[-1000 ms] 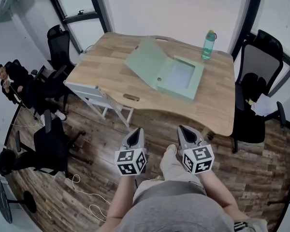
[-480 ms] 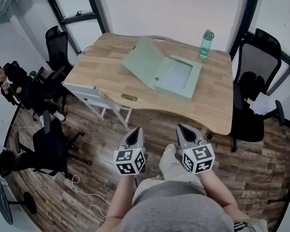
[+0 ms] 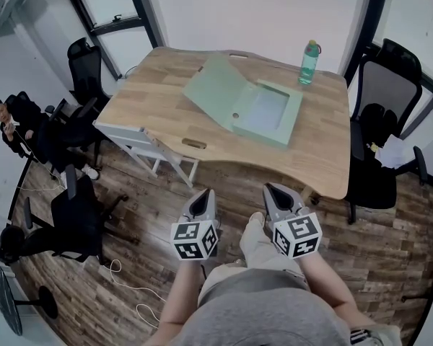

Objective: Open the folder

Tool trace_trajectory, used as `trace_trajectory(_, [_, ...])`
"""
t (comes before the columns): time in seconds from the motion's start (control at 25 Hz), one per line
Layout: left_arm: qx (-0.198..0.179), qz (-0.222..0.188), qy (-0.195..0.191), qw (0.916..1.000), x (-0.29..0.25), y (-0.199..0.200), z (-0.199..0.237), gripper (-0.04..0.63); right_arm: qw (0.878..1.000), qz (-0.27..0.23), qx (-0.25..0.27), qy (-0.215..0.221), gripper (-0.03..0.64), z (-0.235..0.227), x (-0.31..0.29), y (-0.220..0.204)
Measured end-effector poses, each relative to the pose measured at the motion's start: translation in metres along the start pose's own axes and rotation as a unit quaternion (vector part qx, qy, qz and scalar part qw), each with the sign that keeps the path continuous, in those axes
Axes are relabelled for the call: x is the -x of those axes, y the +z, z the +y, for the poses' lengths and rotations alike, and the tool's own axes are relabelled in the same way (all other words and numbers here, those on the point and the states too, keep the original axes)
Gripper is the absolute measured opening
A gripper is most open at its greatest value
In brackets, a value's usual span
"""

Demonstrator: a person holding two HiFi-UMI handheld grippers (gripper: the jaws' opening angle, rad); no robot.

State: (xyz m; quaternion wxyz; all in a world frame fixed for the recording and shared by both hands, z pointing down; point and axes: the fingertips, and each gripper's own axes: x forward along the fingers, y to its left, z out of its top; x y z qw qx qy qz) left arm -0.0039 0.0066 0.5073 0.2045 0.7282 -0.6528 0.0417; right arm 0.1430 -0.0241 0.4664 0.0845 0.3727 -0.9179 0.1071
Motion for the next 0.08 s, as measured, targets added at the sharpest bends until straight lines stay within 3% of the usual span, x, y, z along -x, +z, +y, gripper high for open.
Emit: trace_trajectory(0.08, [0.002,-0.001,0.001,1.0000,-0.0010,0.0011,0.0020,0.005,1.000,0.000,0.000,0.003,-0.003,0.0009,-0.0021,0.0004])
